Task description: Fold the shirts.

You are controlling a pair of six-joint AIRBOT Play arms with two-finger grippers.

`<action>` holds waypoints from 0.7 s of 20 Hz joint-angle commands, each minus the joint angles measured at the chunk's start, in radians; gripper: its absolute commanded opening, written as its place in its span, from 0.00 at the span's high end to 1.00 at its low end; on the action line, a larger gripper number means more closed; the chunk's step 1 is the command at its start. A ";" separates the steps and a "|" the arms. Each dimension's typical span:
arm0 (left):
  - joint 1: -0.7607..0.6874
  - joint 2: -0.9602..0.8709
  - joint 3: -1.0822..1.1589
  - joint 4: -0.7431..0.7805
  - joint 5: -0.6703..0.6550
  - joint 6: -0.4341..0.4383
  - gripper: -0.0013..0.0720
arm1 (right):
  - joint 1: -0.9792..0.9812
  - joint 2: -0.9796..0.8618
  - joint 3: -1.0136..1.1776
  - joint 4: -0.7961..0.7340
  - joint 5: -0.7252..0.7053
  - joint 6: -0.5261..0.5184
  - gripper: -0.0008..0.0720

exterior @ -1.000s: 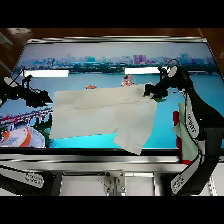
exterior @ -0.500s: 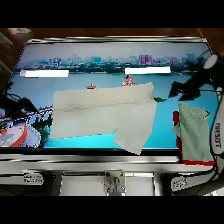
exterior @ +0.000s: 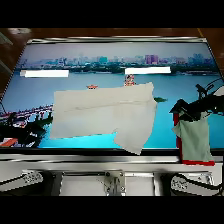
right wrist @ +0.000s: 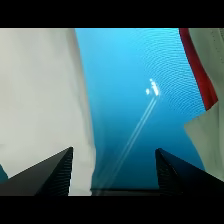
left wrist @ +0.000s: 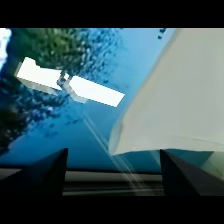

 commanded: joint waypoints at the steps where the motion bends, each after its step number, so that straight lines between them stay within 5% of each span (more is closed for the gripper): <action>1: -0.058 -0.040 -0.056 -0.113 0.103 0.027 0.03 | -0.006 0.016 -0.047 0.023 -0.039 -0.006 0.14; 4: -0.145 -0.106 -0.056 -0.160 0.131 0.027 0.04 | -0.006 0.016 -0.048 0.023 -0.041 -0.006 0.14; 5: -0.164 -0.119 -0.056 -0.175 0.145 0.021 0.19 | -0.006 0.016 -0.047 0.023 -0.040 -0.006 0.14; 6: -0.175 -0.126 -0.056 -0.192 0.161 0.007 0.47 | -0.006 0.016 -0.048 0.021 -0.037 -0.006 0.14; 7: -0.179 -0.126 -0.056 -0.210 0.162 0.008 0.58 | -0.006 0.015 -0.048 0.008 -0.033 -0.006 0.14; 8: -0.180 -0.126 -0.053 -0.224 0.153 0.008 0.58 | -0.006 0.016 -0.051 -0.015 -0.025 -0.006 0.14; 10: -0.179 -0.125 -0.048 -0.227 0.108 0.034 0.93 | -0.005 0.015 -0.084 -0.050 -0.005 -0.006 0.14; 14: -0.179 -0.110 -0.049 -0.227 0.037 0.072 0.93 | 0.045 0.016 -0.224 0.013 0.019 -0.079 0.14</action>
